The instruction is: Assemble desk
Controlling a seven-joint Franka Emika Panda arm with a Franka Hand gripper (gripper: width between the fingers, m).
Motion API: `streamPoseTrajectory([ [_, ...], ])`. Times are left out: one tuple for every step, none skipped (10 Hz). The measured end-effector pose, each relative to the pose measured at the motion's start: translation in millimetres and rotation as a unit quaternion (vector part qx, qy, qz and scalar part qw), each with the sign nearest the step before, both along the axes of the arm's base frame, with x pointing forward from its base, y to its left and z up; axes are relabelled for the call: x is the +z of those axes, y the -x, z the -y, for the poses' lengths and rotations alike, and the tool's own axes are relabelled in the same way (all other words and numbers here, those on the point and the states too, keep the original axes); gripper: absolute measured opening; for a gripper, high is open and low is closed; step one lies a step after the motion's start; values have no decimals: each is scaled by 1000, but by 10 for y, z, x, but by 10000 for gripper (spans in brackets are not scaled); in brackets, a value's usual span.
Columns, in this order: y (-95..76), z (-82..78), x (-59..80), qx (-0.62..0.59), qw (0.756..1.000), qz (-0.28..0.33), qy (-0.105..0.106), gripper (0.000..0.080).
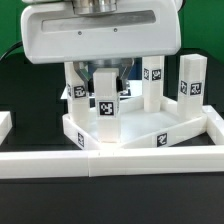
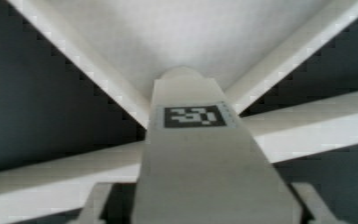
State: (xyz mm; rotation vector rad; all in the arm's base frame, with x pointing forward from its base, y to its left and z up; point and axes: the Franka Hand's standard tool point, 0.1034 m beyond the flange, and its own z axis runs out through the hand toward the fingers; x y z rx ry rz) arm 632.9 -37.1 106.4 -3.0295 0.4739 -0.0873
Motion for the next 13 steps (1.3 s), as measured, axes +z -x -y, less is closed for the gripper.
streamPoseTrajectory([
  [3, 72, 7, -75, 997, -5, -2, 287],
  [16, 125, 11, -149, 989, -12, -7, 287],
  [17, 150, 44, -245, 969, -26, -13, 287],
  [-34, 155, 118, -336, 941, -42, -22, 287],
  [-40, 164, 83, -411, 910, -47, -30, 287],
  [-1, 186, -9, -486, 872, -41, -52, 288],
  [-2, 188, -10, -526, 847, -42, -54, 288],
  [-1, 167, -23, -548, 834, -43, -51, 288],
  [-4, 128, -20, -557, 828, -42, -45, 288],
  [-4, 132, -21, -564, 824, -43, -48, 288],
  [-3, 127, -25, -552, 831, -42, -47, 478],
  [3, 107, -45, -527, 848, -40, -45, 478],
  [50, 23, -134, -436, 898, -38, -39, 607],
])
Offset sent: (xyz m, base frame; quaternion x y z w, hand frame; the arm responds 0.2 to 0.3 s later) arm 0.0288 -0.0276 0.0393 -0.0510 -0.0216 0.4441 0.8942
